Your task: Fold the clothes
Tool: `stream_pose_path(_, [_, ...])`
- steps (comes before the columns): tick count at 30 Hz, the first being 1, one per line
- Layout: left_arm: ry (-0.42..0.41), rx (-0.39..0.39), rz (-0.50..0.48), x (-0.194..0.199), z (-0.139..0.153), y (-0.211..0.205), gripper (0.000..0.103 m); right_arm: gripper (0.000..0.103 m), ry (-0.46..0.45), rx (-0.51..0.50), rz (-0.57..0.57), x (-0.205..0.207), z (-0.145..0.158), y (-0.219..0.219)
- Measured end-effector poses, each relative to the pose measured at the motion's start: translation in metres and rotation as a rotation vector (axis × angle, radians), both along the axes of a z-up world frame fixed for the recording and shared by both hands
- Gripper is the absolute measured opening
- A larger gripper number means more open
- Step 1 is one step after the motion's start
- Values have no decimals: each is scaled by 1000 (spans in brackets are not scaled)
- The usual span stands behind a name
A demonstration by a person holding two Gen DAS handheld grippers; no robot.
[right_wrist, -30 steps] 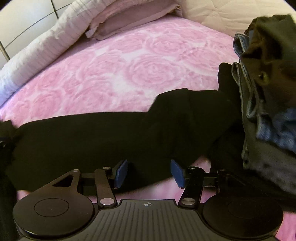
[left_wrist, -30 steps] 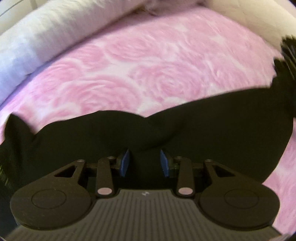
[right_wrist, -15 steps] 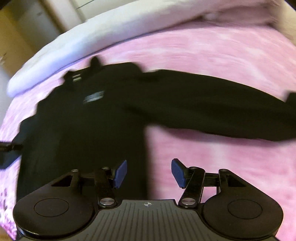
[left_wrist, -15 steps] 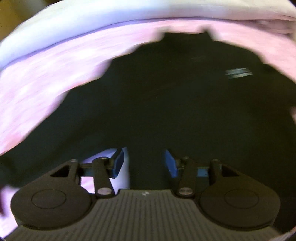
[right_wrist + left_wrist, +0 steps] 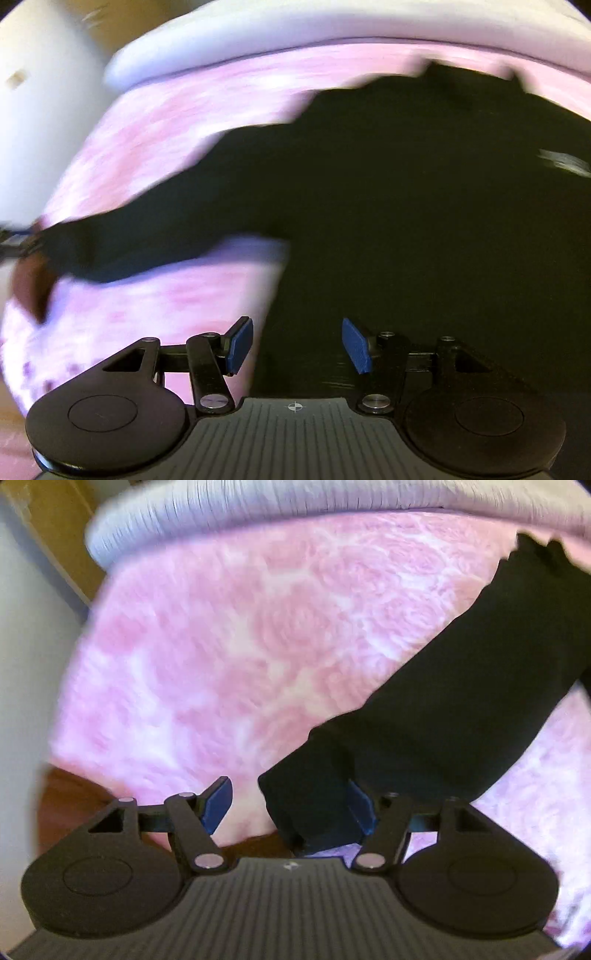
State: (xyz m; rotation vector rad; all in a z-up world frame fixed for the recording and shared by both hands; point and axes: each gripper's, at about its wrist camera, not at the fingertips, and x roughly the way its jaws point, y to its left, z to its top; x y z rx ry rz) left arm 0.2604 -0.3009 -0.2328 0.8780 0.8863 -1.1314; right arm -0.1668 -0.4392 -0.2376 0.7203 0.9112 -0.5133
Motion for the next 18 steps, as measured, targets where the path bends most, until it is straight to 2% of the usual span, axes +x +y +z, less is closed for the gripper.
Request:
stream_pose_path(3, [232, 20, -12, 29, -17, -2, 58, 58, -20, -91, 270, 78, 5, 48])
stream_pose_path(4, [275, 15, 16, 33, -16, -1, 51, 58, -9, -145, 373, 101, 5, 65])
stream_pose_path(5, [318, 9, 45, 38, -14, 0, 37, 59, 9, -230, 491, 120, 2, 83])
stream_pose_path(7, [404, -2, 103, 46, -11, 3, 16, 60, 42, -410, 717, 152, -8, 114])
stream_pose_path(10, [533, -19, 190, 59, -6, 6, 6, 61, 38, -589, 951, 186, -27, 144])
stream_pose_path(13, [658, -35, 276, 72, -1, 10, 4, 62, 52, -747, 1051, 215, -49, 155])
stream_pose_path(15, [685, -35, 323, 85, 3, 13, 4, 61, 83, -772, 1082, 233, -65, 158])
stream_pose_path(17, [686, -31, 340, 94, 8, 16, 3, 58, 71, -711, 1102, 246, -71, 154])
stream_pose_path(18, [669, -33, 320, 94, 10, 19, 3, 44, 31, -640, 1101, 252, -68, 152])
